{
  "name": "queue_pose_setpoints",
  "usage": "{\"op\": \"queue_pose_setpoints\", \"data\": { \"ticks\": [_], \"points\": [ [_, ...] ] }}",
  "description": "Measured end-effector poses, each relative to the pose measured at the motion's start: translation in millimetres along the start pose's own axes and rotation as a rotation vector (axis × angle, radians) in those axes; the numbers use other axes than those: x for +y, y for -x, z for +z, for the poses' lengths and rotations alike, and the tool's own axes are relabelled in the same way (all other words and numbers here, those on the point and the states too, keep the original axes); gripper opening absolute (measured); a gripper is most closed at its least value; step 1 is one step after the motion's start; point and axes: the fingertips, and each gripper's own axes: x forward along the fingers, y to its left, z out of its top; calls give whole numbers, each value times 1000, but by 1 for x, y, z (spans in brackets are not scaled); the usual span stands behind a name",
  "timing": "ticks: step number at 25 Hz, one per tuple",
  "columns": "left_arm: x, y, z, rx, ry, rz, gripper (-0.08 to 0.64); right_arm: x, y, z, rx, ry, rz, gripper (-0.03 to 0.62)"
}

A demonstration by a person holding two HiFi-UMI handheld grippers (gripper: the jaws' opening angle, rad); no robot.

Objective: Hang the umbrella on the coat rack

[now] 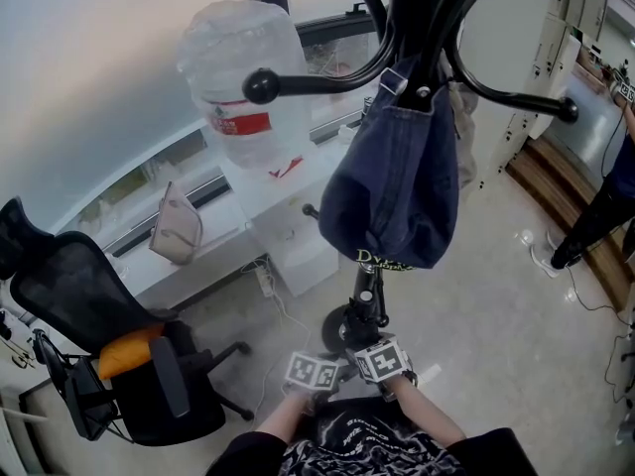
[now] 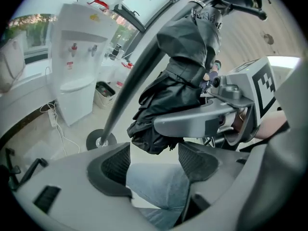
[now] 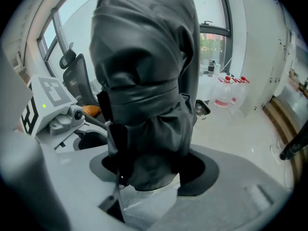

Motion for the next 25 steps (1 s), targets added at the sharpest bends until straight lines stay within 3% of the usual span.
{"op": "queue_pose_setpoints", "data": {
  "ticks": [4,9,13,18,25],
  "points": [
    [11,1,-1,-25,57,51,321,-6,-5,7,-21,-11,-24,288],
    [13,8,3,-55,50,75,321,-16,-14,7,-31,12,-45,294],
    [19,16,6,-99,73,99,321,-28,-16,11,-50,-34,-65,305],
    [30,29,9,-170,144,115,321,-32,-18,16,-56,-73,-44,325],
    [34,36,11,-195,140,127,321,-37,-17,10,-69,-178,5,392]
  ]
}}
